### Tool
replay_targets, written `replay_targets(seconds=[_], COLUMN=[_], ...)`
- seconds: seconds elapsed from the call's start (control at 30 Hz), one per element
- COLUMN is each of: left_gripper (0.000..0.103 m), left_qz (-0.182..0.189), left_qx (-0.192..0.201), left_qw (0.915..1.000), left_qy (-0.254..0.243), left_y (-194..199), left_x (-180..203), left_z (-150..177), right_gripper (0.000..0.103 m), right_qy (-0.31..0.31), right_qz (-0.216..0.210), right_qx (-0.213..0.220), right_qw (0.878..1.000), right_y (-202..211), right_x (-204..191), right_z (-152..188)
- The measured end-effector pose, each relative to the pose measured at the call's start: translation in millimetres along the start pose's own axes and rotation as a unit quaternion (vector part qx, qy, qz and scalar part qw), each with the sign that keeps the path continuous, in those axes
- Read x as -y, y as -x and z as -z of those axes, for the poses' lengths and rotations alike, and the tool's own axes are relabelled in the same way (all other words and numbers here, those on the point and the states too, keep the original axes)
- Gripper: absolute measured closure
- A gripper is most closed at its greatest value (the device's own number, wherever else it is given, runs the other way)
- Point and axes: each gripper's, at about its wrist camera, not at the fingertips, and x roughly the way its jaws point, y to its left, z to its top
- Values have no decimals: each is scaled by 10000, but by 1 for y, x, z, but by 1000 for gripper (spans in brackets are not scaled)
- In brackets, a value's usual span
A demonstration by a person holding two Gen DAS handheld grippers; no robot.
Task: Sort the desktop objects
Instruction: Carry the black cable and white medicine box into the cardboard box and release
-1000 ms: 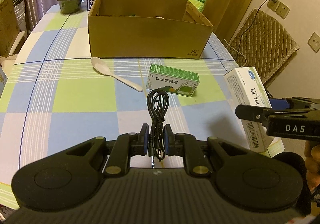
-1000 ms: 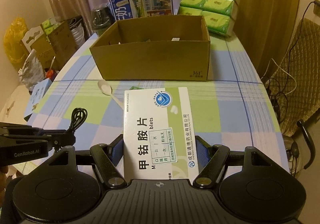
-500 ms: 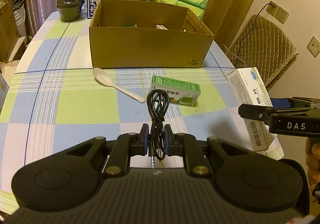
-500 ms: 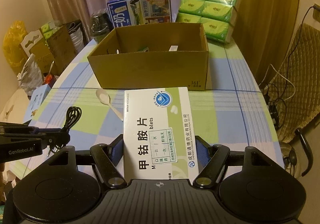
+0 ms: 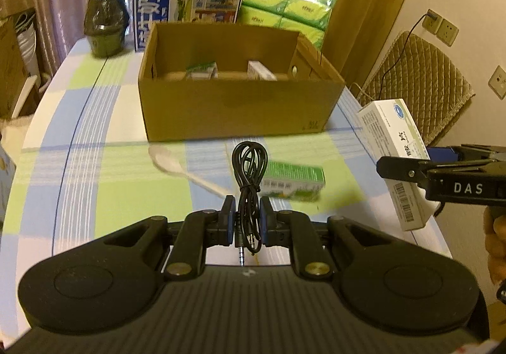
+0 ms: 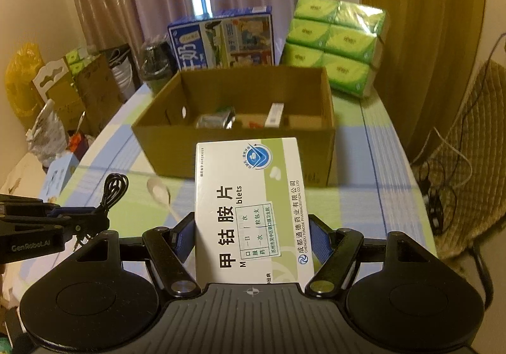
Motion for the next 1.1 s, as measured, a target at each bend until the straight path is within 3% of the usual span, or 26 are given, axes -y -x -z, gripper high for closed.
replay_targets(seconds=[0.3, 0.6, 1.03, 1.1], left_gripper=[91, 91, 91, 86], left_qz=[-19, -184, -228, -244], left_qx=[223, 231, 67, 102], left_qw=[9996, 9988, 9991, 9991], left_qy=[-195, -387, -363, -346], left_y=[-21, -67, -137, -145], left_x=[-9, -23, -51, -54], left_z=[-78, -142, -168, -170], right_gripper=[34, 34, 34, 34], right_qy=[128, 170, -154, -170], right_qz=[-34, 21, -8, -15], right_qx=[121, 144, -31, -54], right_qw=[9998, 9998, 9999, 9998], right_y=[-40, -95, -157, -163], right_x=[7, 12, 23, 23], right_z=[-77, -135, -158, -159])
